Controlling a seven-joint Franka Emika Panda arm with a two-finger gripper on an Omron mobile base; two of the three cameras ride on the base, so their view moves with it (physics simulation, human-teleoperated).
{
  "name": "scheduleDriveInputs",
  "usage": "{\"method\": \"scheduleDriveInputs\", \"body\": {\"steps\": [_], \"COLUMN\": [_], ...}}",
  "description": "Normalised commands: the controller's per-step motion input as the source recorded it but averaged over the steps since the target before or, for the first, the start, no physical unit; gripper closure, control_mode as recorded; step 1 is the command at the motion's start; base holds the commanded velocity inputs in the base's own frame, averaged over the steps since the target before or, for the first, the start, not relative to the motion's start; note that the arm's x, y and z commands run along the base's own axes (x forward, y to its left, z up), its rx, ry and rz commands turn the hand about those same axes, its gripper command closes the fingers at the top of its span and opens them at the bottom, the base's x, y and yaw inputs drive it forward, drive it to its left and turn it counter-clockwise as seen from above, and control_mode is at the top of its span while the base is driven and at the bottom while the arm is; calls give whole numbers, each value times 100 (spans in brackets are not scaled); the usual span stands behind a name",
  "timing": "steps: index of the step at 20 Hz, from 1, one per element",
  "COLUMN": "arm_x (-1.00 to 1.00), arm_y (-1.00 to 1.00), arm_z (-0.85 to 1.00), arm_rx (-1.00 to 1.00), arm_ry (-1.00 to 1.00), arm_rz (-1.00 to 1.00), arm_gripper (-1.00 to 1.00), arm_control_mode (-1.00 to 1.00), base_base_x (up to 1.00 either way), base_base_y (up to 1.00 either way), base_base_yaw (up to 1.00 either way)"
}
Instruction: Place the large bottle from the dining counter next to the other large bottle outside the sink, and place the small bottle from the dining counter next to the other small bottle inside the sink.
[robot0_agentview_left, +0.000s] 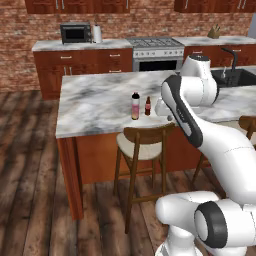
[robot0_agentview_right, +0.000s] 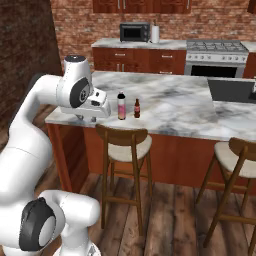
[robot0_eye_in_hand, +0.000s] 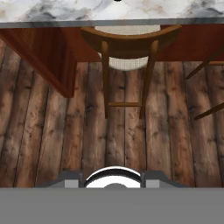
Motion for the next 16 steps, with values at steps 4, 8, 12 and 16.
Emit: {"method": "scheduleDriveInputs", "body": {"steps": [4,8,12,16], "arm_x": [0,0,0,0], "arm_y": [0,0,0,0], "arm_z": [0,0,0,0], "arm_rx": [0,0,0,0], "arm_ry": [0,0,0,0], "arm_rz": [0,0,0,0], "arm_gripper": [-100,-100,-100,-100], "arm_control_mode": [100,100,100,100], "base_base_x": [0,67,100,100], "base_base_y": [0,26,55,49], "base_base_yaw": [0,-7,-14,-12]}}
